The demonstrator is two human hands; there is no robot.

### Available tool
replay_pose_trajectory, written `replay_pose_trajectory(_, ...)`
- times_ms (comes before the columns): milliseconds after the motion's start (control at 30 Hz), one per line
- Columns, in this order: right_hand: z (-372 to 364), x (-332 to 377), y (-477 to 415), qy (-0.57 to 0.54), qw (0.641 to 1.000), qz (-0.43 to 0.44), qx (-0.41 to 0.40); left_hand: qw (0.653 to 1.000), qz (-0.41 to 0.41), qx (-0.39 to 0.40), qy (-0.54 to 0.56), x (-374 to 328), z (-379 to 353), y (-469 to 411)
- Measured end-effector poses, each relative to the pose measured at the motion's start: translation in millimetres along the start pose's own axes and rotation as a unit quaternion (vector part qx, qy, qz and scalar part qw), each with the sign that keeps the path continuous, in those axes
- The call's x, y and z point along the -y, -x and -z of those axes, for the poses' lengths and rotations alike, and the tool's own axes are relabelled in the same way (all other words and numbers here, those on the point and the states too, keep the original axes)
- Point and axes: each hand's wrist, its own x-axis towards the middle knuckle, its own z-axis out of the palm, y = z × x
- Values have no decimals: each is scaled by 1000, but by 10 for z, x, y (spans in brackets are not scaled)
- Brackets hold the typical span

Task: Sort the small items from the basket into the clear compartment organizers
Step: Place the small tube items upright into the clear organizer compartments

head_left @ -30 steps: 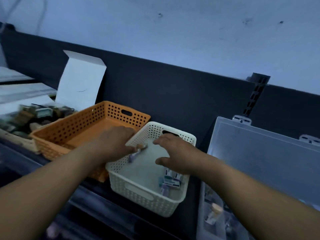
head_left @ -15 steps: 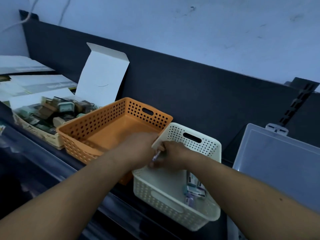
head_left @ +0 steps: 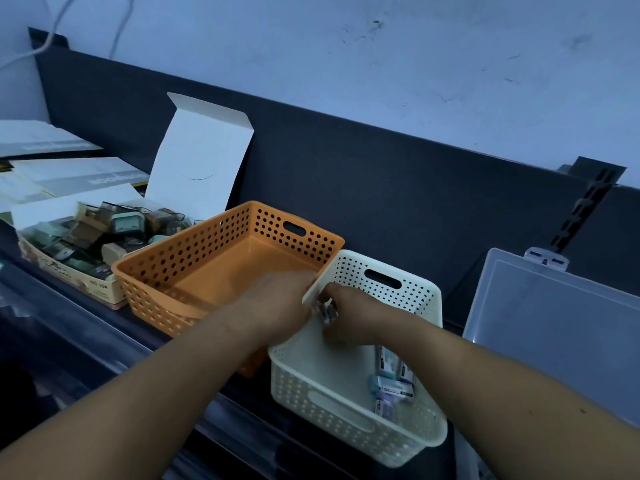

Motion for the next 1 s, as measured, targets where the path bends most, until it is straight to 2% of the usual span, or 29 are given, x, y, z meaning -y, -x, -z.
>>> replay_pose_trajectory(233, 25, -69, 101, -37, 999, -7, 17, 1000, 5, -3, -6, -6, -14, 14)
replay_pose_trajectory(333, 139, -115, 255, -167, 985, -18, 45, 980, -44, -73, -182, -28, -18, -9)
replay_pose_trajectory(400, 264, -139, 395, -259, 965, -15, 39, 968, -77, -105, -212, -124, -20, -4)
replay_pose_trajectory(433, 329, -152, 474, -291, 956, -10, 34, 979, -73, -98, -164, -201, -16, 13)
replay_pose_trajectory(500, 433, -169, 648, -339, 941, 5, 22, 997, -32, -58, 48, -390, 2, 53)
replay_pose_trajectory(567, 487, -223, 837, -378, 926, 19, 7, 975, 13, -4, 220, -582, -4, 66)
replay_pose_trajectory(700, 571, -427, 1212, -417, 906, 11, -67, 905, 76, 18, 419, -820, -32, 39)
replay_pose_trajectory(867, 698, -822, 1727, -505, 852, -16, -140, 816, 109, 69, 563, -1132, -200, -51)
replay_pose_trajectory(933, 725, -971, 1924, -495, 854, -27, -157, 808, 91, 109, 572, -1300, -277, -56)
replay_pose_trajectory(1000, 751, -1108, 2091, -452, 874, -34, -175, 804, 73, 144, 572, -1443, -341, -64)
